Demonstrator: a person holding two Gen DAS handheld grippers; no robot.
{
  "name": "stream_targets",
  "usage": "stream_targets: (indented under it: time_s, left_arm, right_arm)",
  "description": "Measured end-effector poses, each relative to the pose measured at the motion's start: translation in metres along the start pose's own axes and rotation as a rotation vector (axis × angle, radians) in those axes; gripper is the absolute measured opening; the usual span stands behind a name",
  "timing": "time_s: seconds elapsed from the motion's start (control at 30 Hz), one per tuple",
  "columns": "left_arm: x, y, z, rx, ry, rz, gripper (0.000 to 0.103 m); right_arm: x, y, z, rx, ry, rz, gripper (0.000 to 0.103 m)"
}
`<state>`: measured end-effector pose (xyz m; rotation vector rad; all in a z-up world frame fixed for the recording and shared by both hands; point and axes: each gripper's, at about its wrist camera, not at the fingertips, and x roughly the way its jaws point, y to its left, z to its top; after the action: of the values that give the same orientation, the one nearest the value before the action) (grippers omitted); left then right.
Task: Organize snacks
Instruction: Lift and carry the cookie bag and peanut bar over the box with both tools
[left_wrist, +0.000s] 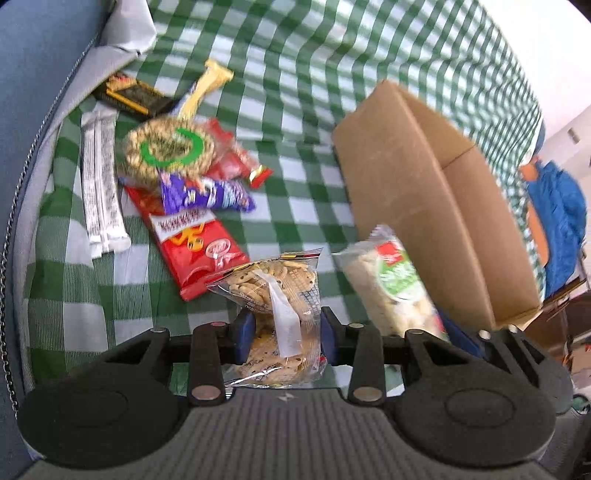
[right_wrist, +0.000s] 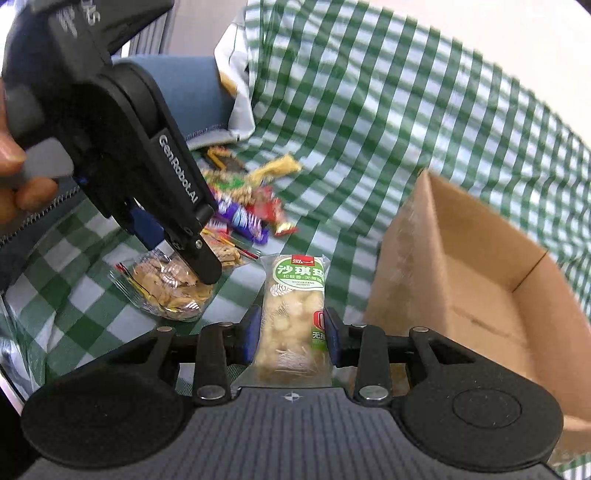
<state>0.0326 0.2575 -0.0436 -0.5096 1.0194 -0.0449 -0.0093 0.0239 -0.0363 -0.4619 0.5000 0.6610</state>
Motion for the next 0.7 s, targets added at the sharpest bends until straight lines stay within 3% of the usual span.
stream_targets:
  time_s: [0.2, 0.37, 0.53, 0.7]
  left_arm:
    - [-0.02, -0.005, 0.006, -0.02, -0.127, -0.04, 0.041]
    - [-0.029, -0.019, 0.011, 0.011, -0.223, -0.064, 0.041]
    - [-0.037, -0.042, 0.011, 0.023, -0.331, -0.102, 0.041]
    - [-0.039, -0.079, 0.007, 0.054, -0.42, -0.137, 0.041]
  right_arm:
    - [-0.038, -0.029, 0.016, 0.042, -0.149, -0.031, 0.037]
    - [-0.059, -0.081, 0.028, 0.134, -0.247, -0.111, 0.037]
    - [-0.057, -0.142, 0.024, 0.197, -0.295, -0.201, 0.037]
    - [-0.039, -0.178, -0.001, 0.232, -0.263, -0.252, 0.037]
